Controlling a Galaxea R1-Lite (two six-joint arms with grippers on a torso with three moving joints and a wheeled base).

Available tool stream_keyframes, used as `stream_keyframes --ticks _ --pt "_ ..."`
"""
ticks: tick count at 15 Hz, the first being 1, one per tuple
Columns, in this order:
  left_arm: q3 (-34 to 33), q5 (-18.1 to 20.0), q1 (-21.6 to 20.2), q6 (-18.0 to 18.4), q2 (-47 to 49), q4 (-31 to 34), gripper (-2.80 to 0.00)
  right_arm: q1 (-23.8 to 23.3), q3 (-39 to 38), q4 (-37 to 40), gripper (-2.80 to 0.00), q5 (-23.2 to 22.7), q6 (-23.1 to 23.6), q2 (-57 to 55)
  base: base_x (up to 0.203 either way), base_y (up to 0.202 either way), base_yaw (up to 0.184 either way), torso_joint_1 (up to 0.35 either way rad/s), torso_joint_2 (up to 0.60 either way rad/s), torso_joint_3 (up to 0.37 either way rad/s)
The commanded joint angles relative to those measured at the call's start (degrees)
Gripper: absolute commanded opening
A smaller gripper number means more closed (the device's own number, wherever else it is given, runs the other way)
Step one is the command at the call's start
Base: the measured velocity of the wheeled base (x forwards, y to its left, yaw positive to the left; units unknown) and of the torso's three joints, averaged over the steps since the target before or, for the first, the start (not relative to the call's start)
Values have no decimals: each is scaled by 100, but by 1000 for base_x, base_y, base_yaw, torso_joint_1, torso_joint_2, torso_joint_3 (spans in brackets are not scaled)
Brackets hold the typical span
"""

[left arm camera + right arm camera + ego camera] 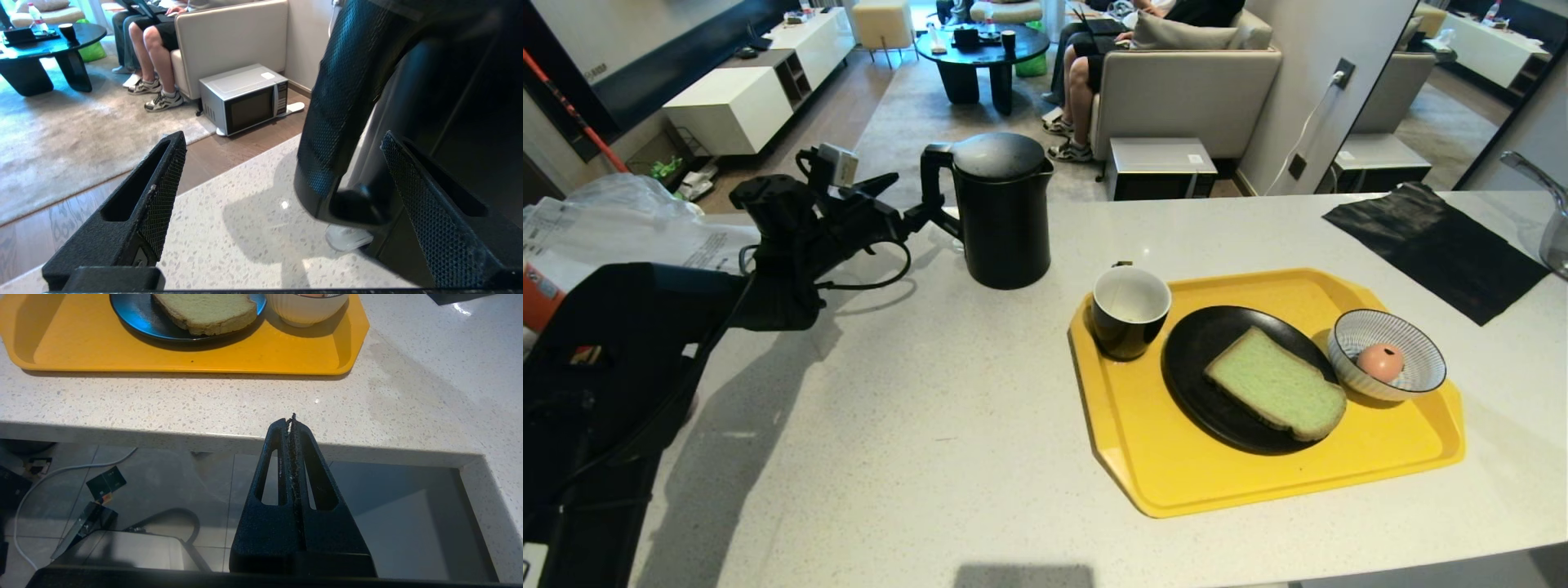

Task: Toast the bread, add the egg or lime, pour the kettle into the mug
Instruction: Pick up the kettle

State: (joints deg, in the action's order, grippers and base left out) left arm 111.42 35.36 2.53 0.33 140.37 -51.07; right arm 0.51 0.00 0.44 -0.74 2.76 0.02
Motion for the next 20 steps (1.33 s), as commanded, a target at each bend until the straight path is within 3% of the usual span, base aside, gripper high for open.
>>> stream_keyframes --ticks 1,11,20 --pt "29 25 -16 -7 114 -34 0 2 -9 0 -280 -5 5 -2 0 0 0 0 0 0" --pt "20 79 -524 29 53 -19 0 1 -3 0 -280 -5 -8 -2 0 0 0 0 0 0" --pt "-33 291 34 -15 -124 -24 0 2 -5 0 -280 -5 -3 -2 0 0 0 0 0 0"
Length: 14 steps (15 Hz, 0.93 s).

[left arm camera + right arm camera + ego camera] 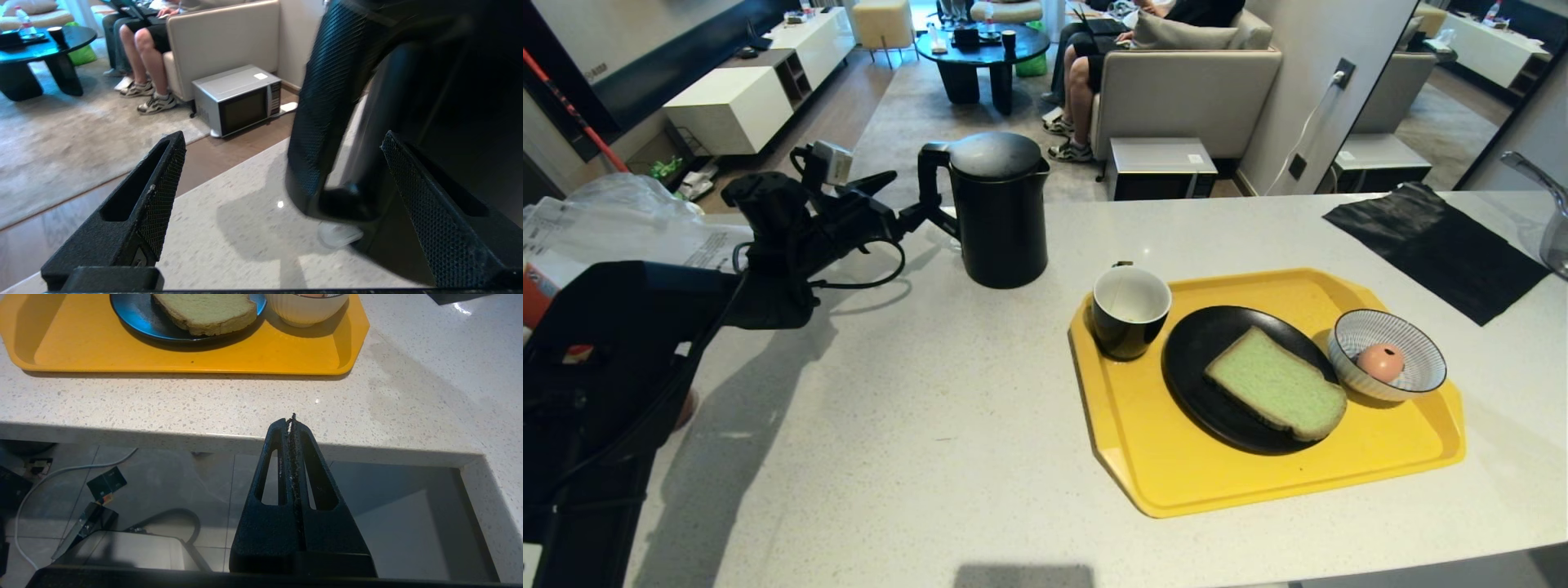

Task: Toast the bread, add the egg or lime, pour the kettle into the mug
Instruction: Pick up the kettle

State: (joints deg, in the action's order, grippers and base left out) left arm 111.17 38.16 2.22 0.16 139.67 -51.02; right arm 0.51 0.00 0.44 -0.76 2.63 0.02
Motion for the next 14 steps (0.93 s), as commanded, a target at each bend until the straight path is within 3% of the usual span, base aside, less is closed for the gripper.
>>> stream_keyframes --ticks 1,4,14 --pt "-7 102 68 13 -28 -31 0 2 -1 0 -280 -3 8 -2 0 0 0 0 0 0" --pt "19 287 24 45 83 -22 0 2 -8 0 -280 -3 16 -2 0 0 0 0 0 0" --pt "11 248 -211 19 -97 264 0 2 -4 0 -280 -3 2 -2 0 0 0 0 0 0"
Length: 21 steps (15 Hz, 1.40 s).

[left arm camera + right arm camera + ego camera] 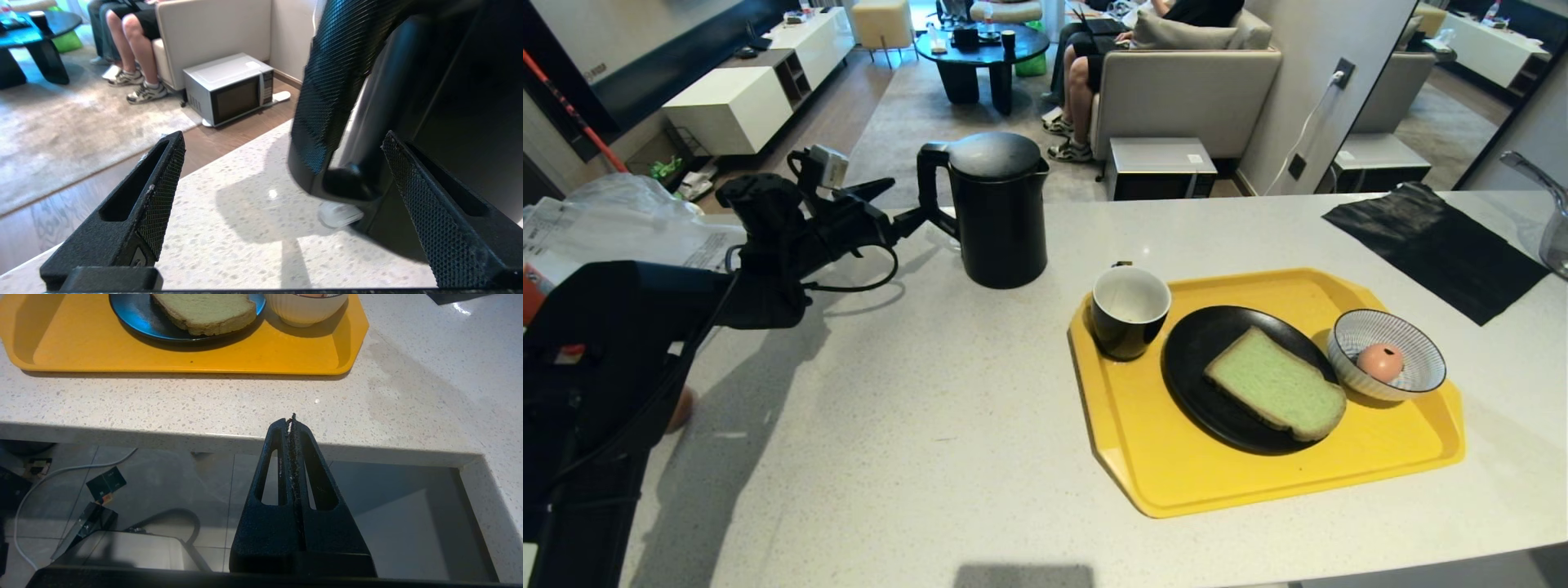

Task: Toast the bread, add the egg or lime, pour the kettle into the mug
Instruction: Pick up the kettle

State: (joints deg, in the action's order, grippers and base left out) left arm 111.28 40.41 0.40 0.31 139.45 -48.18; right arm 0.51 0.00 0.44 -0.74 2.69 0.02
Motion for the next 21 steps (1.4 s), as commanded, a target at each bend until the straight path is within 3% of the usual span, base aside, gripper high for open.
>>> stream_keyframes --ticks 1,8,12,21 --pt "-1 3 -32 -4 -94 -16 0 2 0 0 -280 -5 12 -2 0 0 0 0 0 0" --pt "-1 -100 98 32 -158 -63 0 2 -2 0 -280 -5 -5 -2 0 0 0 0 0 0" --pt "-9 -520 195 156 -64 -113 0 2 -6 0 -280 -5 -6 -2 0 0 0 0 0 0" --pt "-18 -815 349 29 -79 56 0 2 -3 0 -280 -5 -6 -2 0 0 0 0 0 0"
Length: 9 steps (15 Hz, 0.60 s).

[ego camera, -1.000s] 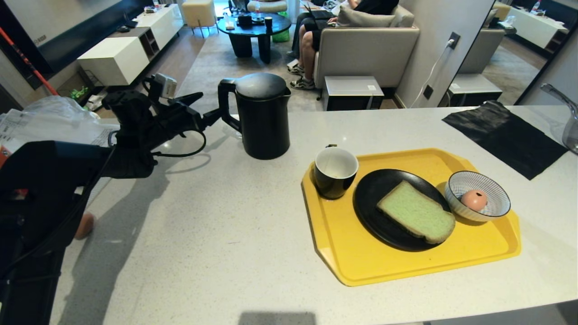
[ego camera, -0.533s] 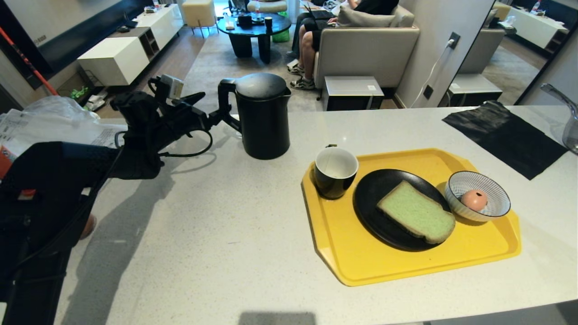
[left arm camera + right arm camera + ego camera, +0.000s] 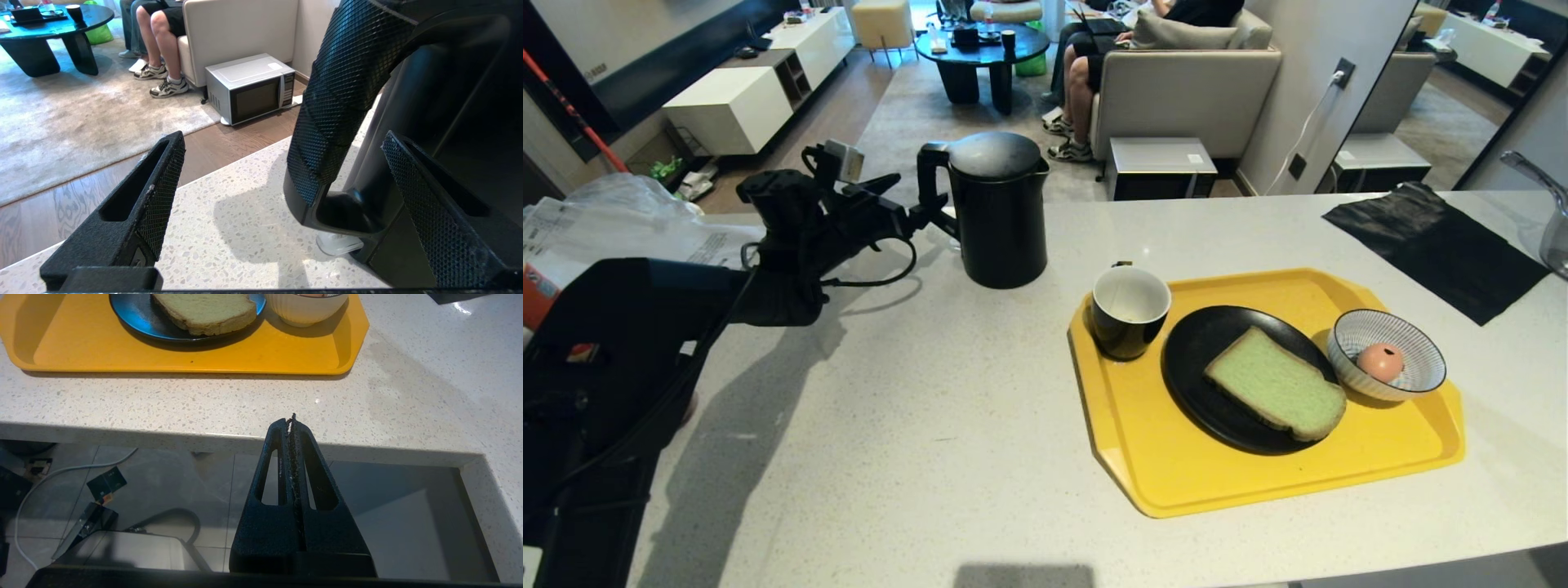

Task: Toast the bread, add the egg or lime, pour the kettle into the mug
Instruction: Pick up the kettle

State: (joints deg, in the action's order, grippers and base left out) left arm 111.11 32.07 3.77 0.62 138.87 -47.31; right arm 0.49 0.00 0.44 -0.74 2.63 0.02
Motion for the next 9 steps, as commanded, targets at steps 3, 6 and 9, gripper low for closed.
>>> stream_keyframes --ticks 3,6,9 --pt "8 18 63 179 -60 29 0 4 -6 0 -280 -5 1 -3 0 0 0 0 0 0" --pt "8 18 67 485 -149 64 0 4 -2 0 -280 -5 4 -2 0 0 0 0 0 0" --pt "-1 8 150 483 -202 135 0 4 -1 0 -280 -5 16 -2 0 0 0 0 0 0"
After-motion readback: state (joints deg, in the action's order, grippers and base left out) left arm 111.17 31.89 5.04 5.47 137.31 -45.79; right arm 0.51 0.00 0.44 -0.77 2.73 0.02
